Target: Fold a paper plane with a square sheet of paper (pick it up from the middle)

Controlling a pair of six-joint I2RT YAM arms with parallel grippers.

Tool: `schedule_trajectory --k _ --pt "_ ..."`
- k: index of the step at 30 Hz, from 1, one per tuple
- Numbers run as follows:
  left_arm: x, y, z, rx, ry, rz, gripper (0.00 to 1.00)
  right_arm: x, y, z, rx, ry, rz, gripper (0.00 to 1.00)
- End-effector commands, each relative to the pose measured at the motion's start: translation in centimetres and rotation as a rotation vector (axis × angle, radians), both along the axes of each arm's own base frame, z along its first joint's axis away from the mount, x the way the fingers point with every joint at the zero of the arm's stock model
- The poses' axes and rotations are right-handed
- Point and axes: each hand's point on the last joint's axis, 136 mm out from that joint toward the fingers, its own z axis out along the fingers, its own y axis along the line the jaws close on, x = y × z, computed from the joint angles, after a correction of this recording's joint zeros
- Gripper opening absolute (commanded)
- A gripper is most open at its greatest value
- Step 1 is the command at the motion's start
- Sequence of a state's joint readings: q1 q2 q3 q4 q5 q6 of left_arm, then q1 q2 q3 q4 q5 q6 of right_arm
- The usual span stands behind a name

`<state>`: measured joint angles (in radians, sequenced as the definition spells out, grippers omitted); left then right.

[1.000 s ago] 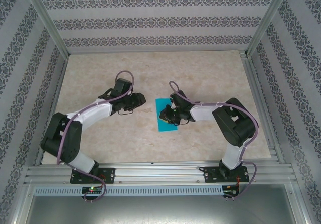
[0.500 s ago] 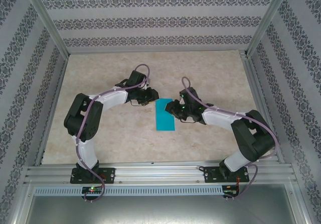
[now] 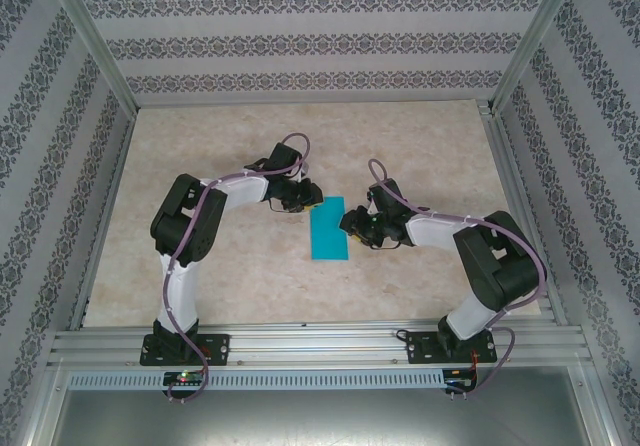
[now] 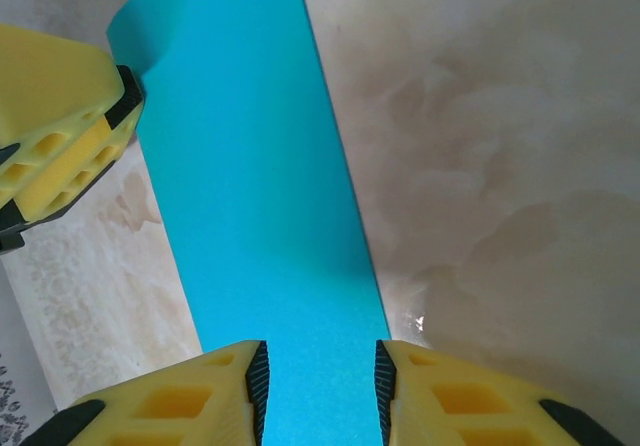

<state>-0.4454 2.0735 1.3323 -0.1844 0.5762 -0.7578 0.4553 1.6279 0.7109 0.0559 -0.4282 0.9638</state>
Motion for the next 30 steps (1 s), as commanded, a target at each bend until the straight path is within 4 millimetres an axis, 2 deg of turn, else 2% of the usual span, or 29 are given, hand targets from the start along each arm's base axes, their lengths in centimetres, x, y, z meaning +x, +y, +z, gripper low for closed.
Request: schedule_trajectory --k 1,9,13,17,30 --pt "-0.8 0.0 -1.0 0.024 0.023 -0.032 0.26 0.1 0.1 -0.2 -0.003 0.002 0.02 0.37" --pt "-2.1 0.8 -2.7 0.045 0.056 -0.034 0.25 -0.2 0.3 -1.0 0.001 0.031 0.02 0.41" --pt "-2.6 1.2 -3.3 0.048 0.068 -0.03 0.25 -0.2 0.6 -1.2 0.021 0.038 0.025 0.4" --pt "-2.9 1.3 -3.4 0.047 0.071 -0.027 0.25 0.1 1.4 -0.7 0.076 0.025 0.031 0.37" --pt "-2.7 1.2 -3.0 0.044 0.06 -0.034 0.25 1.5 1.1 -0.5 0.119 -0.001 -0.009 0.39"
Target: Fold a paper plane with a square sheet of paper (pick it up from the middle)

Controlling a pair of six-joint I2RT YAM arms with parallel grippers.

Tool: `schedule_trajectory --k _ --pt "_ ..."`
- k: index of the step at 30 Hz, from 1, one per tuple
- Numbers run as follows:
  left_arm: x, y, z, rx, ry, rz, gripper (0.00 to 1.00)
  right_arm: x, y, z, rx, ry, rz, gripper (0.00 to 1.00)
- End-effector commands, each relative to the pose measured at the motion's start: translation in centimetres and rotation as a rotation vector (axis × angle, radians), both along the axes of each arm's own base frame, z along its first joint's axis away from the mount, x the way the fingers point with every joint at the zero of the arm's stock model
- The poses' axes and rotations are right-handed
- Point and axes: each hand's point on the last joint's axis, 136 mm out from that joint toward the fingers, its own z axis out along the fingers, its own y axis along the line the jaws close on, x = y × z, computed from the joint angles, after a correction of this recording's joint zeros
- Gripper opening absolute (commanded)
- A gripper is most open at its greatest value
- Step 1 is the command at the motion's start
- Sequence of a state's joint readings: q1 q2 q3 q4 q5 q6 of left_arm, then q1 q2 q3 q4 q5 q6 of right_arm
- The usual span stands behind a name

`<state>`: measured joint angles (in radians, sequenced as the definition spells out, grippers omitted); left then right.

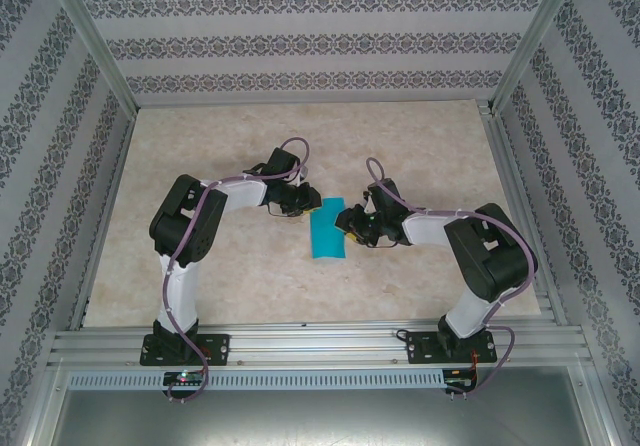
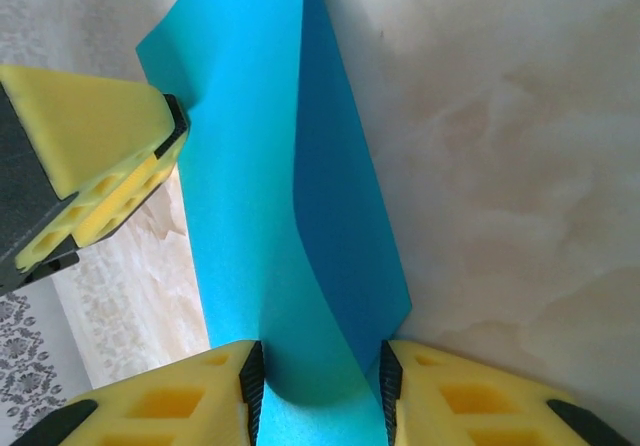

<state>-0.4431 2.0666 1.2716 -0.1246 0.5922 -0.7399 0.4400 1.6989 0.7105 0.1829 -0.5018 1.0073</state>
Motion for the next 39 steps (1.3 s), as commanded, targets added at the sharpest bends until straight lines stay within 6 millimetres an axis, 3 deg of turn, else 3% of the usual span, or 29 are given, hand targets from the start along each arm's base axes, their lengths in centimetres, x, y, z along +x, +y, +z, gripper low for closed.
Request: schedule_trajectory --k 1,12,26,33,39 --pt "-2.0 1.0 -2.1 0.057 0.071 -0.015 0.25 0.7 0.0 -0.1 0.036 -0.007 -0.008 0.39" --pt "-2.3 1.1 -2.1 0.059 0.072 -0.018 0.25 2.4 0.3 0.3 0.085 -0.04 0.033 0.43" --pt "-2.3 1.2 -1.8 0.065 0.065 -0.019 0.25 2.3 -0.1 2.3 0.115 -0.108 0.08 0.42" --pt "-2.3 1.2 -1.8 0.065 0.065 -0.019 0.25 2.7 -0.9 2.5 0.09 -0.139 0.036 0.38" --pt "-2.3 1.1 -1.7 0.06 0.065 -0.022 0.25 3.0 0.3 2.8 0.158 -0.12 0.073 0.3"
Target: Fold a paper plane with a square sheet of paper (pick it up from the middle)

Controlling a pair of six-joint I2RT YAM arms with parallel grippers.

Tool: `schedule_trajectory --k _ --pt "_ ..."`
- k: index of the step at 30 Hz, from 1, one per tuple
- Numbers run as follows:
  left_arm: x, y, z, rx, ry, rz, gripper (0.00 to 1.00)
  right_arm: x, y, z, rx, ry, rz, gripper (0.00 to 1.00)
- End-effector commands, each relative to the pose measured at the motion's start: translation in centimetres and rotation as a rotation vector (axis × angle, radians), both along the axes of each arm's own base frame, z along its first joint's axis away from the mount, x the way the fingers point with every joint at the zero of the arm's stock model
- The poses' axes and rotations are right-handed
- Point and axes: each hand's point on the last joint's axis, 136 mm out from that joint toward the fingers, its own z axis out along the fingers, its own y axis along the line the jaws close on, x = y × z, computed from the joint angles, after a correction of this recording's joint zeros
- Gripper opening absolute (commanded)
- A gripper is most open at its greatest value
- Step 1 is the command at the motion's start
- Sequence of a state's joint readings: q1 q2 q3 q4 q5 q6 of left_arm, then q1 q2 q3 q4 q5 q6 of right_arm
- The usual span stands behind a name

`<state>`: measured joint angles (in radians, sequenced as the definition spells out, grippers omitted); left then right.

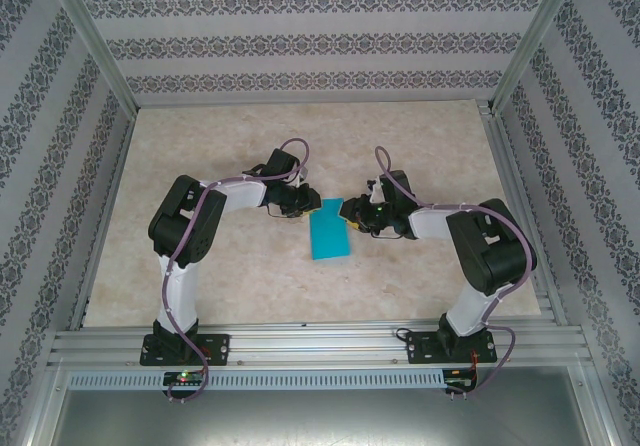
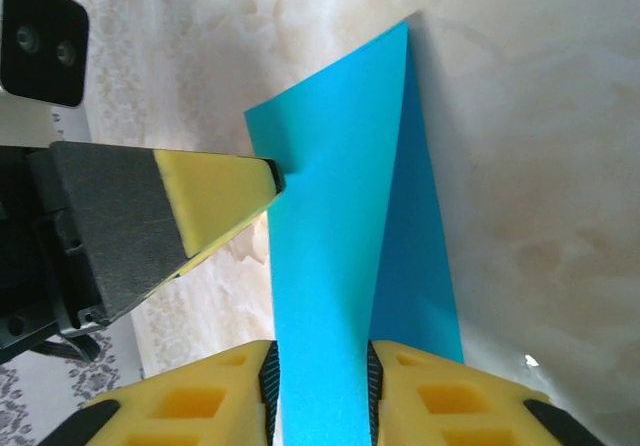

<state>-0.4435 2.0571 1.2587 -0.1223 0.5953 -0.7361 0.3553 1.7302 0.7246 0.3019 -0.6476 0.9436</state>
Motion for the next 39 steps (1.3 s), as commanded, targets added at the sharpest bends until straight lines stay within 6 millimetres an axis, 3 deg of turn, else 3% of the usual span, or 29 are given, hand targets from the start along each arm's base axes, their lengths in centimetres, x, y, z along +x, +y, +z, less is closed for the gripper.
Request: schedule_trajectory --k 1,13,20,26,33,39 --pt "-1.9 1.1 -1.7 0.061 0.064 -0.017 0.25 0.8 0.4 0.4 0.026 -0.017 0.008 0.31" --pt "-1.8 0.9 -0.7 0.053 0.042 -0.026 0.26 0.5 1.2 -1.0 0.062 0.046 0.004 0.29" --pt "-1.5 0.7 2.2 0.034 -0.032 -0.055 0.3 0.3 0.7 -2.6 0.019 0.087 -0.04 0.14" --pt "-1.9 1.4 5.1 0.056 -0.114 -0.079 0.34 0.2 1.5 -3.1 0.001 0.11 -0.073 0.1" --pt "-5.4 1.4 7.6 0.115 -0.24 -0.218 0.41 -0.2 2.4 -3.5 -0.016 0.156 -0.154 0.11" --pt "-10.2 0.8 7.4 0.263 -0.368 -0.398 0.51 -0.4 2.4 -3.5 -0.017 0.163 -0.15 0.18"
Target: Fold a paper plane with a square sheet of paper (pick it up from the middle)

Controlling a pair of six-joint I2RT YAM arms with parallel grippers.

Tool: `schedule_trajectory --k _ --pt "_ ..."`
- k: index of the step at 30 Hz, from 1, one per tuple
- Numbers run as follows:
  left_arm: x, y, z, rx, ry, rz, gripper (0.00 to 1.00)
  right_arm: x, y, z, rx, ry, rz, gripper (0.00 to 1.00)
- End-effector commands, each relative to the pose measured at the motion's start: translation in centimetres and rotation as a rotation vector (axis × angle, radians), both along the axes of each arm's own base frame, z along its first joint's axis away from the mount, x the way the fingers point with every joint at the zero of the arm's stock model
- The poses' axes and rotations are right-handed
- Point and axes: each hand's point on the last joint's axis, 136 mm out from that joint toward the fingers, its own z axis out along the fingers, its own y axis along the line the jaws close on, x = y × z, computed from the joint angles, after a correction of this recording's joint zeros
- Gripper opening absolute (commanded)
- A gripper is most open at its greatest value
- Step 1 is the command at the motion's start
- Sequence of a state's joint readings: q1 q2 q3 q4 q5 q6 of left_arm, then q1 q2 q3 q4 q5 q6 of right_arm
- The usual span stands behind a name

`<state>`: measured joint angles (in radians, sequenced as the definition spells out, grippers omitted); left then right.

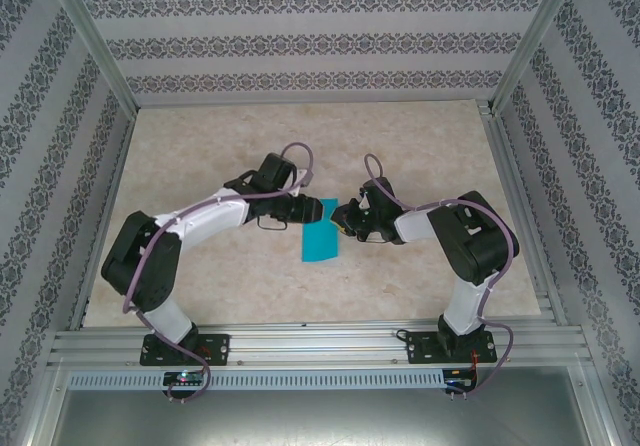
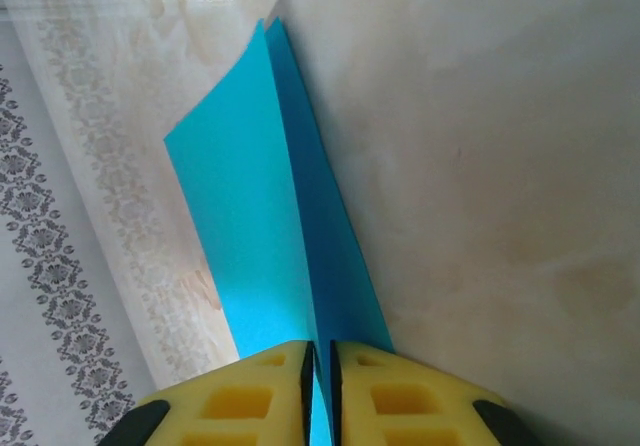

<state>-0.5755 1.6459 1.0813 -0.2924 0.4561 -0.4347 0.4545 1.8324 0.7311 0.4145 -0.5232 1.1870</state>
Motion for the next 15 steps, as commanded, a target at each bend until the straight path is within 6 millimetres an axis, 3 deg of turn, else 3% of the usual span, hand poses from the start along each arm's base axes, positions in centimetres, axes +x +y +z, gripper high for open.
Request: schedule_trajectory --k 1,8,15 --pt "-3.0 0.5 -1.1 0.159 -0.095 -0.14 0.52 -0.5 0.0 -0.6 -0.019 0.035 -0.014 0.19" --pt "-7.3 -1.0 -2.9 0.369 -0.223 -0.349 0.57 -0.5 -0.1 0.2 -0.007 0.021 0.005 0.18" --pt "-8.7 -2.8 -4.7 0.528 -0.323 -0.468 0.63 -0.3 -0.3 0.5 -0.006 0.027 0.008 0.15"
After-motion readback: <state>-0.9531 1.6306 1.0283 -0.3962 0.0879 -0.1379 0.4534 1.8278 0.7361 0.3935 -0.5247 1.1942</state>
